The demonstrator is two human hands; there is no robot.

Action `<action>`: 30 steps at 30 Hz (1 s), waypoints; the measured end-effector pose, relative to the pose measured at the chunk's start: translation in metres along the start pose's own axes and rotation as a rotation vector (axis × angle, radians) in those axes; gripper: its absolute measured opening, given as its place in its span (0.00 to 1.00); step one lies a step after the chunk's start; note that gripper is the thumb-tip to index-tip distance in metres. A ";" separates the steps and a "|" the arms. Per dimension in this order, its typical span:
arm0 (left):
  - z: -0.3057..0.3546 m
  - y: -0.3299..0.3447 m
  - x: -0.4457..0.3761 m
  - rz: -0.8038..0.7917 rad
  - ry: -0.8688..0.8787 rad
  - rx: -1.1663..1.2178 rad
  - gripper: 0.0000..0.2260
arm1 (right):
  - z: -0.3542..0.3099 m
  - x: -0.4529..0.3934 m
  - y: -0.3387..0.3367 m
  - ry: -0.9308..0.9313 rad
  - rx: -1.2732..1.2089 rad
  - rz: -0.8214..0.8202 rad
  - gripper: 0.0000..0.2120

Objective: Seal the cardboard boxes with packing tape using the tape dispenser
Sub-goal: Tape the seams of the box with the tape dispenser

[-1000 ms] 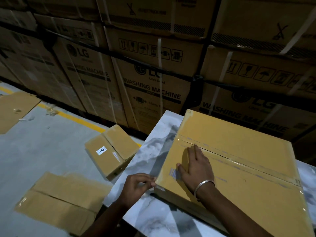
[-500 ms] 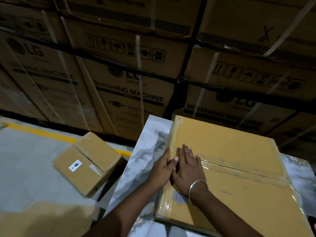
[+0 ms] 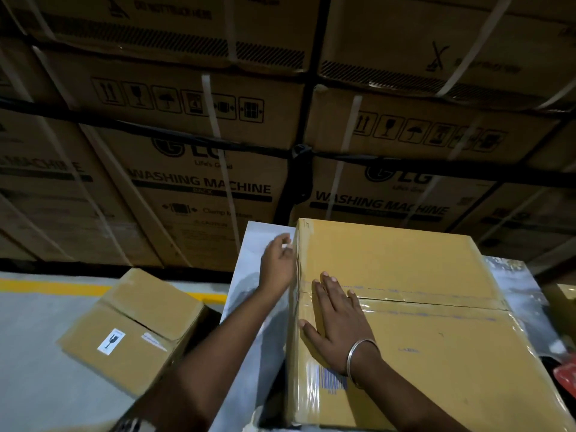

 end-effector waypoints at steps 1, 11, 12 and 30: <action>0.005 0.004 -0.015 0.004 0.007 -0.021 0.15 | 0.000 0.000 0.000 0.005 -0.002 0.003 0.40; 0.008 0.025 -0.085 -0.134 -0.065 -0.092 0.17 | 0.000 -0.001 -0.004 0.017 -0.024 0.007 0.40; 0.006 0.027 -0.084 -0.123 -0.057 -0.085 0.15 | 0.000 0.000 -0.003 0.018 -0.027 0.008 0.40; 0.003 0.041 -0.051 0.024 -0.044 -0.080 0.18 | -0.001 0.000 -0.004 0.021 -0.078 0.031 0.41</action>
Point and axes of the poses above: each hand's wrist, its own x-axis away from the middle knuckle, its own y-axis out of the palm, z = x × y, the point moved 1 cm from there along -x, towards the middle knuckle, and after that the axes turned 11 degrees about z, right-handed, at the moved point
